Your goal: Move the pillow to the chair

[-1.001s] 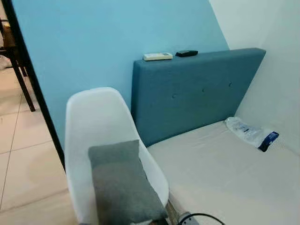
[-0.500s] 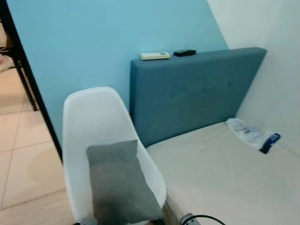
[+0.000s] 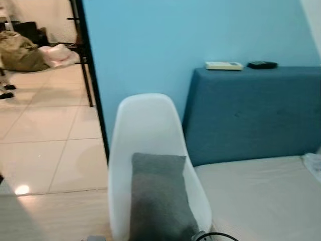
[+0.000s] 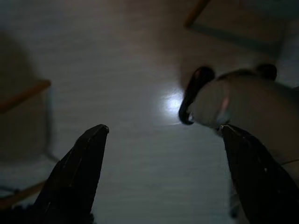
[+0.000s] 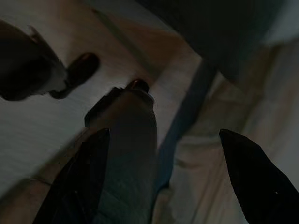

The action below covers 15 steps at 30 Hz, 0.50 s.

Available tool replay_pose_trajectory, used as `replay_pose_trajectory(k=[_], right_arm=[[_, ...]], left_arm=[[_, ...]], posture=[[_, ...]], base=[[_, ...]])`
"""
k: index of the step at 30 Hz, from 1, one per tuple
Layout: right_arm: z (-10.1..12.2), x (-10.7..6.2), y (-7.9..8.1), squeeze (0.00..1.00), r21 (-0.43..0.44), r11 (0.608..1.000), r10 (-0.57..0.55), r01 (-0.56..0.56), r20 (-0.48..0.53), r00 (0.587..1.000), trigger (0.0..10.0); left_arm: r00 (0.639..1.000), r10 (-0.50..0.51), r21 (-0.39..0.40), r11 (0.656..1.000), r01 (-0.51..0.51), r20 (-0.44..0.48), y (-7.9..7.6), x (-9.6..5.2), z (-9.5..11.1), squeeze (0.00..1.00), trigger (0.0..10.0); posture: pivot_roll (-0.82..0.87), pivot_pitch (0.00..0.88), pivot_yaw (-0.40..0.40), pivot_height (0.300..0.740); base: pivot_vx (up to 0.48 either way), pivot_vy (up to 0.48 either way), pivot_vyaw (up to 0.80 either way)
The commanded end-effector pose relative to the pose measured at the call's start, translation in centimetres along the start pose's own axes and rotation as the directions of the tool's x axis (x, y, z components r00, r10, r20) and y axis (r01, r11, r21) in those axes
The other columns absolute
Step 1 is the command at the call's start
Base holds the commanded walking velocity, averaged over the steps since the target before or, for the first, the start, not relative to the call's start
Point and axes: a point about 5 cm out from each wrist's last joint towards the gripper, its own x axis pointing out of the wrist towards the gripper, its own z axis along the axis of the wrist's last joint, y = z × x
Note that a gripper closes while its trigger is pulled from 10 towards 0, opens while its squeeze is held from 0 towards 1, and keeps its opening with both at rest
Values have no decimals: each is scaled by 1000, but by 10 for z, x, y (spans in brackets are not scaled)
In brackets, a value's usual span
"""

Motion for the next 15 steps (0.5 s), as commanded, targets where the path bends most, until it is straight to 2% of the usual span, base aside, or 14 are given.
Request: replay_pose_trajectory(k=[1,9,15], right_arm=[[-4,-1,-2,0,11,1000,-4,4,-16,1000,10000],[-5,-1,-3,0,31,999,-21,22,-21,1000,10000],[-5,-1,-7,0,7,997,-71,71,-38,997,10000]], left_arm=[[999,-18,47,999,20,-41,-5,-1,-9,0,10000],[999,-15,68,998,18,-50,-5,-1,-12,0,10000],[999,-12,71,997,16,-53,-3,-1,-13,0,10000]], posture=[[82,0,-65,740],[72,0,-58,740],[71,0,-56,740]], base=[[0,0,769],[0,0,770],[0,0,0]])
